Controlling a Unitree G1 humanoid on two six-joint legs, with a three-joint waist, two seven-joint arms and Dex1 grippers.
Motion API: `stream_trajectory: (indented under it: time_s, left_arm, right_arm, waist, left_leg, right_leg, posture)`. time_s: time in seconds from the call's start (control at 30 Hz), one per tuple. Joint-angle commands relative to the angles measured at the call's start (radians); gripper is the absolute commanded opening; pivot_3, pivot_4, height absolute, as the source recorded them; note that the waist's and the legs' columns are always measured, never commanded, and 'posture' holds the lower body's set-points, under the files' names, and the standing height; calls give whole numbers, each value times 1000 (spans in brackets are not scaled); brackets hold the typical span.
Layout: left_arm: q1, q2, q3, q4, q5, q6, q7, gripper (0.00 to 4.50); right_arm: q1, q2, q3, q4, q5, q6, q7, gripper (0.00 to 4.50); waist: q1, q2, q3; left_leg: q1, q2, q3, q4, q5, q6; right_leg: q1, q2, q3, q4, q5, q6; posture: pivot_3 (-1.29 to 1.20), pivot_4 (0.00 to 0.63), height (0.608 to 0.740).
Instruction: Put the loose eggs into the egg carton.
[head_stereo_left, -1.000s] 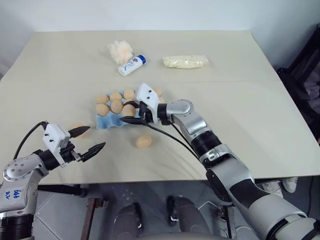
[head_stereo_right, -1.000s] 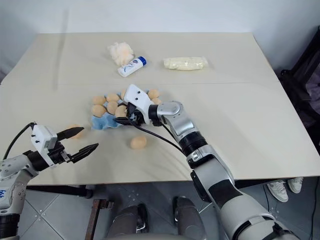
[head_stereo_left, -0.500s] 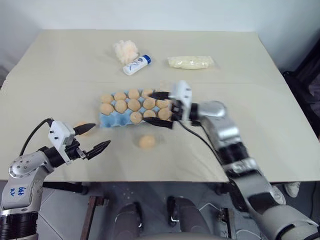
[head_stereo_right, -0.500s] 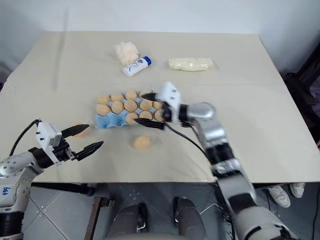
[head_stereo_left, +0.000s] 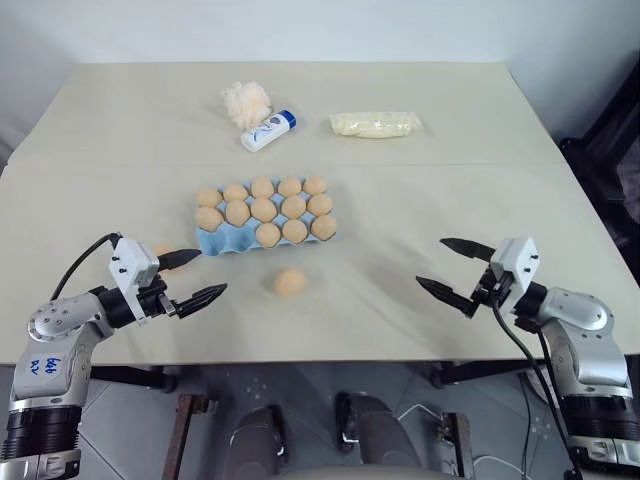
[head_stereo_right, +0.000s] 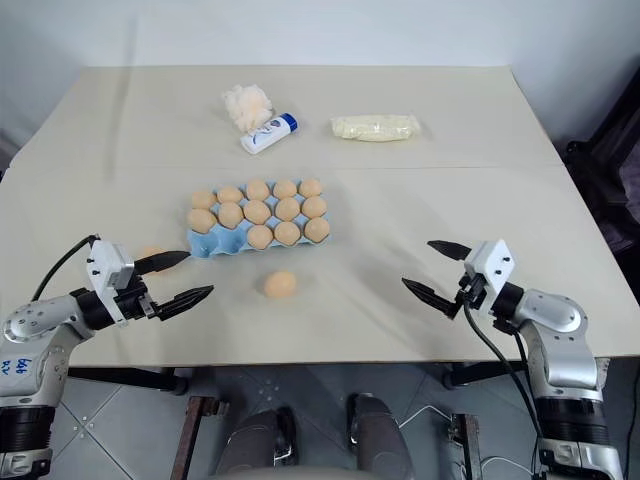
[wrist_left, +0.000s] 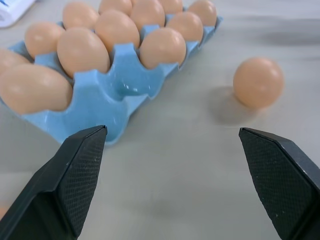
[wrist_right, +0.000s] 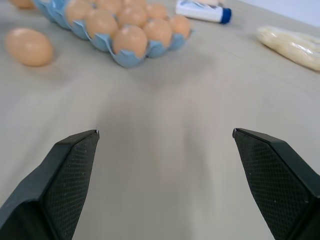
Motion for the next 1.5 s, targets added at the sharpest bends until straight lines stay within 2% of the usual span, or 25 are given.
stream_trajectory:
  time_s: [0.03, 0.23, 0.33, 0.53, 0.8, 0.9, 1.1, 1.3, 1.4, 1.5]
  left_arm:
    - [-19, 14, 12, 7, 6, -30, -5, 4500]
    - [-11, 20, 16, 7, 8, -42, -12, 4500]
    - [13, 28, 23, -6, -4, -35, -22, 4500]
    - [96, 41, 33, -87, -34, 11, -44, 4500]
    - [206, 10, 99, -163, -39, -46, -17, 4500]
    - [226, -5, 111, -169, -40, -105, -32, 4500]
    - [263, -2, 104, -179, -34, -141, -55, 4500]
    - [335, -8, 157, -198, -87, -87, -46, 4500]
    - [366, -21, 163, -201, -84, -81, -28, 4500]
    - [375, -41, 160, -204, -70, -82, 3, 4500]
  right_arm:
    - [-28, 7, 29, -62, 21, 0, -9, 4488]
    - [-177, 66, 240, -123, 35, 163, 38, 4488]
    - [-281, 118, 359, -79, -2, 202, 61, 4488]
    - [-454, 256, 488, 148, -98, 116, 79, 4488]
    - [-513, 340, 585, 335, -192, 9, 130, 4488]
    - [-533, 375, 582, 394, -214, -33, 109, 3903]
    - [-560, 418, 567, 438, -221, -60, 96, 1995]
    - [-684, 513, 520, 445, -181, 26, 42, 1995]
    - [-789, 576, 506, 558, -210, -6, -9, 1995]
    - [-921, 649, 493, 759, -267, -58, -125, 1995]
  waist:
    - [0, 0, 0]
    - [-3, 0, 0]
    - [0, 0, 0]
    - [2, 0, 0]
    - [-1, -1, 0]
    - [-4, -1, 0]
    - [-5, 0, 0]
    - [-28, 0, 0]
    - [-38, 0, 0]
    - [-41, 0, 0]
  left_leg:
    - [0, 0, 0, 0, 0, 0]
    - [1, 1, 0, 0, 2, 1]
    - [0, 1, 0, 0, 3, 4]
    - [-1, 1, 0, -1, 3, 4]
    - [-2, 1, -1, -1, 2, 4]
    - [-1, 1, -1, -1, 1, 1]
    - [-1, 1, -1, -1, 0, -1]
    - [-1, 1, -1, -1, 0, -1]
    - [0, 2, -1, -1, 0, -2]
    - [1, 2, -2, -1, 0, -3]
  right_leg:
    - [0, 0, 0, 0, 0, 0]
    - [0, 1, 1, 1, 0, -1]
    - [-1, 0, 0, 1, 0, -1]
    - [-1, 0, -1, 1, 0, -1]
    - [-1, -1, -2, 0, 0, -1]
    - [-1, -1, -2, 1, 0, -1]
    - [-1, -2, -2, 2, 0, -2]
    - [-2, -2, -2, 3, 0, -2]
    - [-2, -2, -1, 5, 0, -2]
    - [-2, -2, -3, 6, -1, -4]
  posture:
    - [0, 150, 740]
    - [0, 150, 740]
    - [0, 150, 740]
    - [0, 150, 740]
    - [0, 150, 740]
    - [0, 150, 740]
    - [0, 150, 740]
    - [0, 150, 740]
    - [0, 150, 740]
    - [0, 150, 740]
